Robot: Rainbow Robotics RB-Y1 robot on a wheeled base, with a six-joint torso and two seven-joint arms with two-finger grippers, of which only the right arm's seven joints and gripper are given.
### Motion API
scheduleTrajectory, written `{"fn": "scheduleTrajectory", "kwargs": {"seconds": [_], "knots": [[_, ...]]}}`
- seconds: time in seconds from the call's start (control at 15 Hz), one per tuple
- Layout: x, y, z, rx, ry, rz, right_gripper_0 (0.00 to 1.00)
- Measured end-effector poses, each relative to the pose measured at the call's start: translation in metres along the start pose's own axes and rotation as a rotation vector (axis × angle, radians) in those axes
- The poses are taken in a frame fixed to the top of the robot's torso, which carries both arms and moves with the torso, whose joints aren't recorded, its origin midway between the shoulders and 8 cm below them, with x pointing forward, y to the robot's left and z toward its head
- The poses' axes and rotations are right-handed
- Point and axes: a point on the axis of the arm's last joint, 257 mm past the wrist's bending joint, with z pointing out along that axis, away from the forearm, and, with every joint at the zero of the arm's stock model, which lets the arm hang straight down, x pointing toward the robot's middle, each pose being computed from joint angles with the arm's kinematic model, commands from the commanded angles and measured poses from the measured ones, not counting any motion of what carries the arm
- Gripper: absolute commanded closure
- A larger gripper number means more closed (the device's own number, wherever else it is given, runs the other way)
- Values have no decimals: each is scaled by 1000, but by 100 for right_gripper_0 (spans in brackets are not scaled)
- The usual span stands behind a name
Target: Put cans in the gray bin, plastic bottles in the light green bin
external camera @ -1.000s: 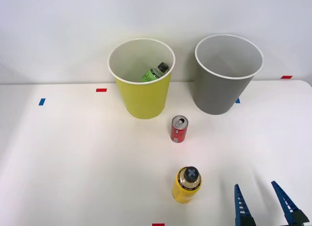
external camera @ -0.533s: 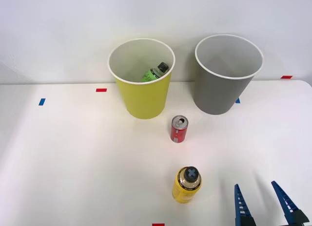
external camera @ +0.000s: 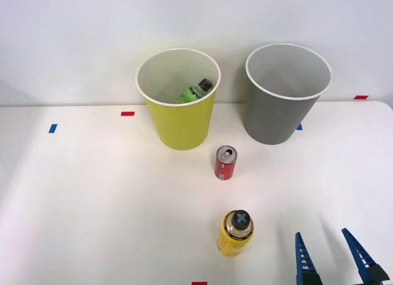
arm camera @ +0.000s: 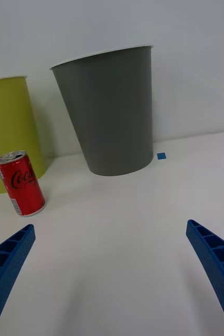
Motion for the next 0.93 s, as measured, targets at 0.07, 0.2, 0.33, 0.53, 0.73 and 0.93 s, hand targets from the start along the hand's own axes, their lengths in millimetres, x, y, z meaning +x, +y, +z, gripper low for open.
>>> {"fn": "scheduleTrajectory", "kwargs": {"seconds": [0.07, 0.2, 0.33, 0.53, 0.73, 0.93], "knots": [[0, 0, 0, 0, 0, 0, 0], [0, 0, 0, 0, 0, 0, 0], [0, 0, 0, 0, 0, 0, 0], [0, 0, 0, 0, 0, 0, 0], [2, 0, 0, 3, 4, 1, 0], [21, -4, -5, 12, 38, 1, 0]]}}
